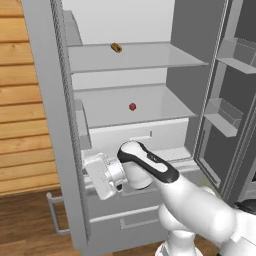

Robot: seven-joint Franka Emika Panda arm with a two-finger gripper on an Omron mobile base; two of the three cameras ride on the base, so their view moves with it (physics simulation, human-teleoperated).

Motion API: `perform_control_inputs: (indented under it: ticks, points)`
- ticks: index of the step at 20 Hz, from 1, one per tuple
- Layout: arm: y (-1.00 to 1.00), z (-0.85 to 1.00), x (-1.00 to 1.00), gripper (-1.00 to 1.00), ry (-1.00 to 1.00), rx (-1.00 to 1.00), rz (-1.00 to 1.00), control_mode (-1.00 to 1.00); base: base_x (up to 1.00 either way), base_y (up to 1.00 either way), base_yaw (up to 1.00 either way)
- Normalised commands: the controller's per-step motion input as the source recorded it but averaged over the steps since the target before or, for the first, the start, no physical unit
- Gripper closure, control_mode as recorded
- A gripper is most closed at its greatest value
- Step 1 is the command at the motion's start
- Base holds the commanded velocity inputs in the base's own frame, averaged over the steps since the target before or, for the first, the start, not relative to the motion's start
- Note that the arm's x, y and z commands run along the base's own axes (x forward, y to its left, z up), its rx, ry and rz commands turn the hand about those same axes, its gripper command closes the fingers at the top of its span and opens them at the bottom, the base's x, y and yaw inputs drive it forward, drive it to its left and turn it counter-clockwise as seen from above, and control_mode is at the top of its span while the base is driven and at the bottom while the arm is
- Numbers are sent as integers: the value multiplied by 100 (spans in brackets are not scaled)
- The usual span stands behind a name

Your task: Take the strawberry from the fridge and place it on top of the pancake, located on the dining counter.

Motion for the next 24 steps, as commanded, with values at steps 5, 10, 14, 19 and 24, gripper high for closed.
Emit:
perform_control_inputs:
  ticks: [5,10,14,19,24]
  points:
    - [-56,0,0,-100,0,1,0,-100,0,0,0]
    - [-100,0,8,-100,3,-3,0,-100,0,0,0]
    - [-100,-1,19,-100,0,-38,0,-100,0,0,0]
    - [-100,0,50,-100,3,-36,0,-100,0,0,0]
    - [-100,0,33,-100,0,-38,1,-100,0,0,0]
